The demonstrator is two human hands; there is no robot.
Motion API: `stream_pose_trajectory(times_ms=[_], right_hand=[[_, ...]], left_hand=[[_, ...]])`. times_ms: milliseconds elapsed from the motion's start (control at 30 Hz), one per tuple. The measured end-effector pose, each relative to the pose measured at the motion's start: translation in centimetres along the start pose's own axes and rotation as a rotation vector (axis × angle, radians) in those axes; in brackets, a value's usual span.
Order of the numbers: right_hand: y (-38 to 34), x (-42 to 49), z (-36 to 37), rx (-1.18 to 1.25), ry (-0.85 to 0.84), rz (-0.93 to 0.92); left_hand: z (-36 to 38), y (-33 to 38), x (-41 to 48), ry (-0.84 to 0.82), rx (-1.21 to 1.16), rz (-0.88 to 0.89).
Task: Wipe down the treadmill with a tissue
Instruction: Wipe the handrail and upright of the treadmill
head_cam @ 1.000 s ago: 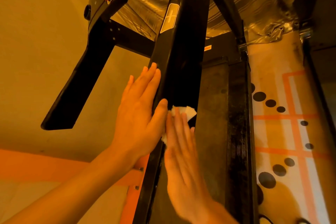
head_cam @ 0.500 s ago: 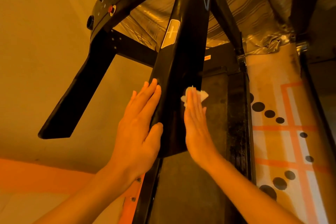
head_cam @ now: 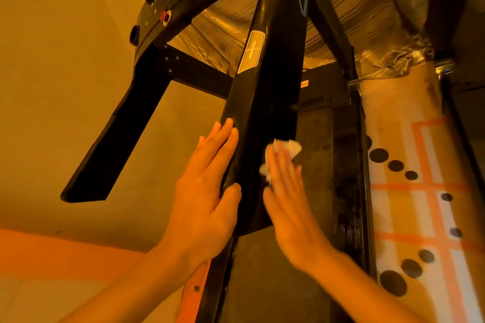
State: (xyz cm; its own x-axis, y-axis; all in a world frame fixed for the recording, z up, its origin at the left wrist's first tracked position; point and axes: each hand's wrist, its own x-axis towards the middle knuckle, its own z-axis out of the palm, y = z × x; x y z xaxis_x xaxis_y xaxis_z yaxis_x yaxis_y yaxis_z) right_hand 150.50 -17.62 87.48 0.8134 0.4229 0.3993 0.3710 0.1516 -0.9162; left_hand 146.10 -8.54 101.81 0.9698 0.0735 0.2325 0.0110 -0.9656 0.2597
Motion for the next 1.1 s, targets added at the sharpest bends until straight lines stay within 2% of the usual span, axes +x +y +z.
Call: stream_pose_trajectory(times_ms=[133, 233, 367, 500, 567, 700, 767, 867, 967, 1100], right_hand=[[3.5, 13.7, -3.5, -0.006, 0.072, 0.188], [3.7, 17.8, -4.3, -0.003, 0.091, 0.196], [1.0, 9.4, -1.6, -0.055, 0.094, -0.038], [-2.4, -3.5, 1.4, 0.026, -0.060, -0.085], [-2.0, -2.9, 1.2, 0.035, -0.045, -0.044], [-0.6, 9.0, -1.8, -0.077, 0.053, 0.064], [-0.7, 11.0, -2.0, -0.123, 0.078, 0.072], [-2.9, 4.7, 0.3, -0.074, 0.069, -0.033], [-4.9, -3.4, 2.6, 0.010, 0.003, -0.030], [-4.4, -2.3, 1.9, -0.018, -0.046, -0.004]], left_hand=[[-0.1, -0.1, 0.1, 0.004, -0.005, -0.015], [0.1, 0.0, 0.0, 0.015, -0.010, -0.027], [0.3, -0.2, 0.0, 0.043, -0.019, -0.019], [0.4, -0.7, -0.1, 0.053, -0.028, 0.016], [0.3, -0.7, -0.1, 0.044, -0.040, 0.019], [0.1, -0.6, 0.0, 0.035, -0.029, 0.018], [0.2, -0.6, 0.0, 0.046, -0.032, 0.011], [0.2, -0.6, -0.2, 0.057, -0.072, 0.031], [0.3, -0.8, -0.2, 0.061, -0.086, 0.041], [0.3, -0.9, -0.3, 0.062, -0.083, 0.036]])
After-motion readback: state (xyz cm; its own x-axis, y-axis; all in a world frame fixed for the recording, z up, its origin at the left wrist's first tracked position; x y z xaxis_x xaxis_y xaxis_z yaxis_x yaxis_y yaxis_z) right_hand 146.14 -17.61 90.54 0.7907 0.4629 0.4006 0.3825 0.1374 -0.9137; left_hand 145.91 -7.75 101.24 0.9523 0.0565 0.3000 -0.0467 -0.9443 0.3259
